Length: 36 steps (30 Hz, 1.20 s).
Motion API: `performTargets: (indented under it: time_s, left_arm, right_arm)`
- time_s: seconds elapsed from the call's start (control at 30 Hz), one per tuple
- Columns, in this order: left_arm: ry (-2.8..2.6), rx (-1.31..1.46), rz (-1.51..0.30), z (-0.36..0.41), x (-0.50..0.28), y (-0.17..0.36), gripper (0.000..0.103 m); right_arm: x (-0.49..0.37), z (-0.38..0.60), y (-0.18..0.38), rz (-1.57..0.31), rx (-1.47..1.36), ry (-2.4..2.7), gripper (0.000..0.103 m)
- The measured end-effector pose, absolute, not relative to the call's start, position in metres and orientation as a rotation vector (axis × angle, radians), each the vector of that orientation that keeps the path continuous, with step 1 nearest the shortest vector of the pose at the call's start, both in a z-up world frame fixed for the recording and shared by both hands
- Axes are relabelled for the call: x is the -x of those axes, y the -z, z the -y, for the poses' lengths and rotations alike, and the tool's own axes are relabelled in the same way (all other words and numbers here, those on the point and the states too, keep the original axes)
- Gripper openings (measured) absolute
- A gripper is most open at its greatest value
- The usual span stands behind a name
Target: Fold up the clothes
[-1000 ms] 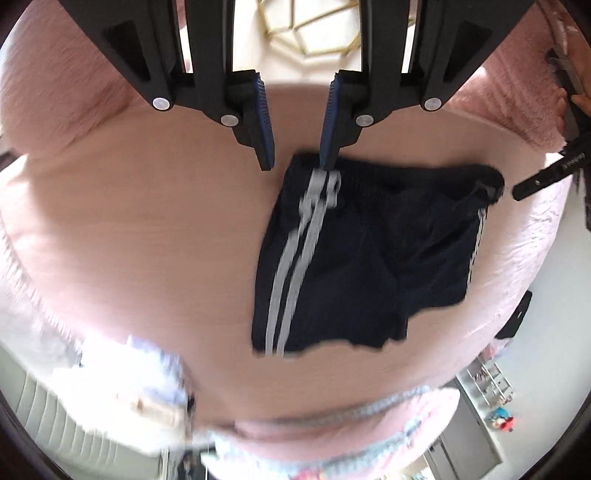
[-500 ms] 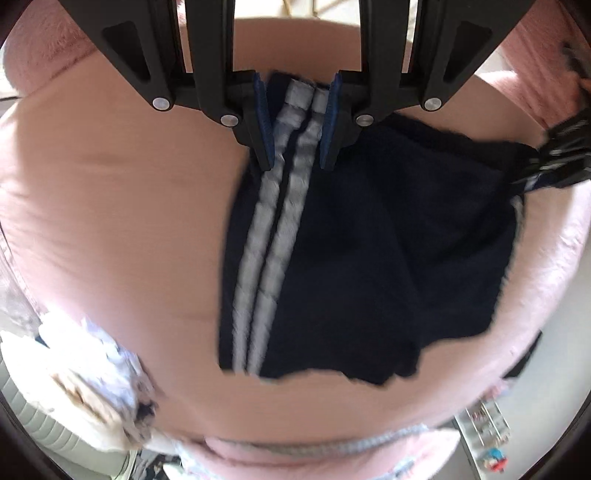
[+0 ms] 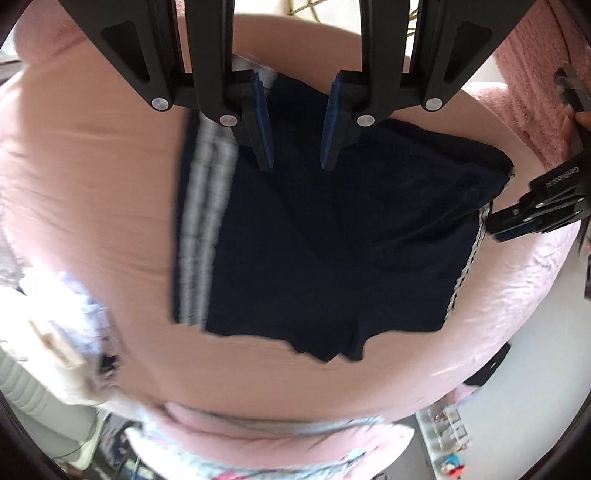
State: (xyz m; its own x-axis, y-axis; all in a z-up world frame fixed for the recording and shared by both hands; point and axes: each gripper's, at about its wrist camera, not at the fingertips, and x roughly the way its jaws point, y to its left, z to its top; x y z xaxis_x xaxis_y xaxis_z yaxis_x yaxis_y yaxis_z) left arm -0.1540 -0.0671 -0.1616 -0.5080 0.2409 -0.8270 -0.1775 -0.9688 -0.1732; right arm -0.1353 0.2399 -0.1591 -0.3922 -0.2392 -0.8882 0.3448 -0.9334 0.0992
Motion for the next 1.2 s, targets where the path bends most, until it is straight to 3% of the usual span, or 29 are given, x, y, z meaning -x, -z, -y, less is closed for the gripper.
performTargets:
  time_s: [0.13, 0.37, 0.43, 0.57, 0.67, 0.73, 0.87, 0.9, 0.97, 1.03, 1.2]
  left_arm:
    - [-2.433, 1.575, -0.048, 0.061, 0.153, 0.196, 0.026]
    - [-2.383, 1.594, -0.144, 0.064, 0.13, 0.192, 0.026]
    - [-2.398, 1.567, -0.043, 0.075, 0.13, 0.185, 0.026]
    - [-2.515, 1.497, 0.356, 0.116, 0.134, 0.175, 0.026]
    - [-2.416, 1.553, 0.558, 0.129, 0.14, 0.194, 0.026]
    - [-2.399, 1.59, 0.543, 0.127, 0.135, 0.206, 0.026]
    - [-2.43, 1.585, 0.521, 0.127, 0.13, 0.211, 0.026]
    - [-2.422, 1.58, 0.515, 0.126, 0.129, 0.21, 0.021]
    - [-2.422, 1.588, 0.493, 0.116, 0.13, 0.212, 0.013]
    - [-2.407, 1.586, 0.498, 0.104, 0.14, 0.21, 0.01]
    - [-2.422, 1.54, 0.404, 0.113, 0.126, 0.175, 0.009]
  right_arm:
    - [0.147, -0.245, 0.188, -0.124, -1.584, 2.34, 0.026]
    - [0.116, -0.295, 0.184, 0.045, -1.557, 2.361, 0.025]
    - [0.109, -0.31, 0.176, 0.122, -1.551, 2.396, 0.025]
    - [0.1, -0.333, 0.16, 0.224, -1.497, 2.507, 0.026]
    - [0.102, -0.349, 0.168, 0.307, -1.559, 2.487, 0.026]
    - [0.101, -0.356, 0.179, 0.368, -1.616, 2.43, 0.026]
    - [0.09, -0.348, 0.181, 0.307, -1.604, 2.378, 0.025]
    - [0.088, -0.346, 0.178, 0.304, -1.594, 2.361, 0.025]
    - [0.086, -0.34, 0.175, 0.271, -1.583, 2.348, 0.014]
    - [0.086, -0.337, 0.17, 0.235, -1.568, 2.354, 0.01]
    - [0.076, -0.343, 0.138, 0.252, -1.494, 2.36, 0.008]
